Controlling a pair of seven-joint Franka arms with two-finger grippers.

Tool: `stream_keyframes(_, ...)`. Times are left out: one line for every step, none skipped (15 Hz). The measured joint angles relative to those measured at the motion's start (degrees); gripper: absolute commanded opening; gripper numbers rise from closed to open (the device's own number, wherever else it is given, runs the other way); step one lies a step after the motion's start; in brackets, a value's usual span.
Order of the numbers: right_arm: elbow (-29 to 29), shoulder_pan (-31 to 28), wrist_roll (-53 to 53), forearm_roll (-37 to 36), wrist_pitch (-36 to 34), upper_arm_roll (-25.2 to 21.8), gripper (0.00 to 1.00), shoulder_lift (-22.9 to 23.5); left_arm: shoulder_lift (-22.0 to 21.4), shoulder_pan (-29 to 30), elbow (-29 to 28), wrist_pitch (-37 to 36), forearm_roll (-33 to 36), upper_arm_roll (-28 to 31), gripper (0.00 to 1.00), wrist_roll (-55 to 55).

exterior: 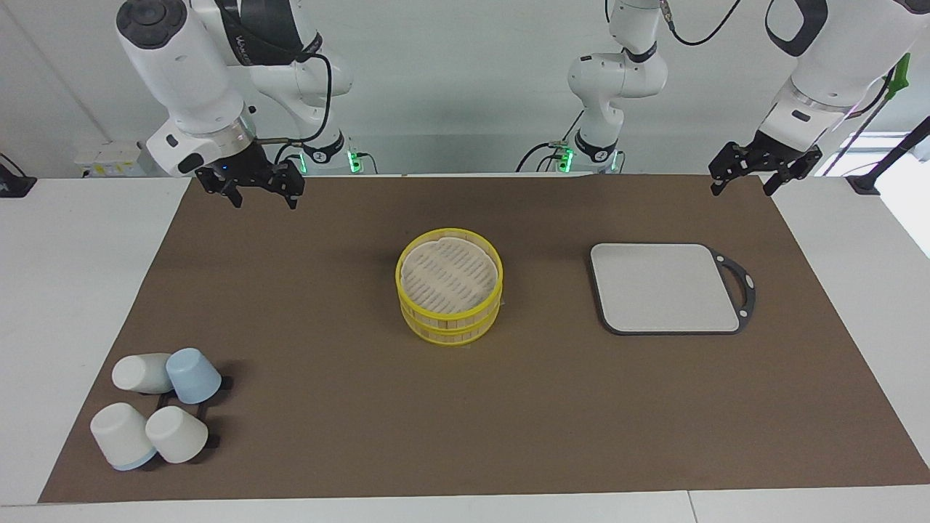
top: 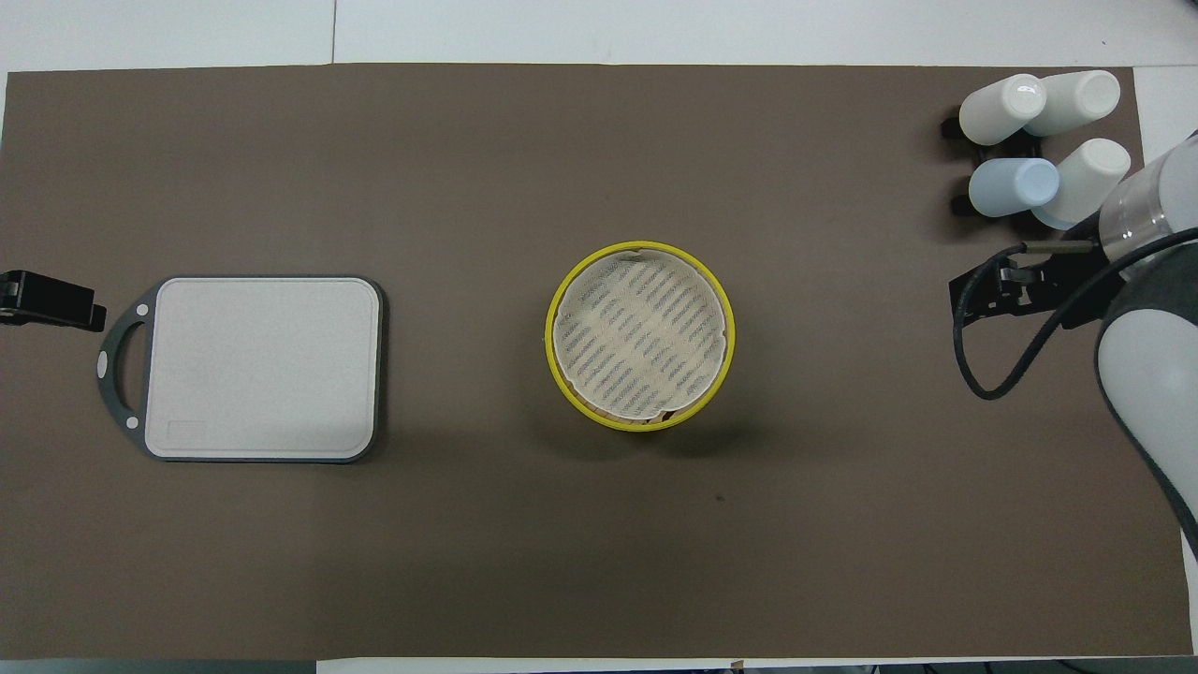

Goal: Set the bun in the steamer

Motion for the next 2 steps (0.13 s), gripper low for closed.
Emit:
stream_keyframes(0.0, 0.0, -0.01, 0.0, 0.14, 0.06, 1.0, 0.0, 0.0, 0.0, 0.0, 0.0, 0.0, 0.0, 1.0, 0.0)
stream_keyframes(-0.01, 0.01, -0.01, 0.0, 0.21, 0.15, 1.0, 0.0, 0.0, 0.0, 0.0, 0.0, 0.0, 0.0, 1.0, 0.0)
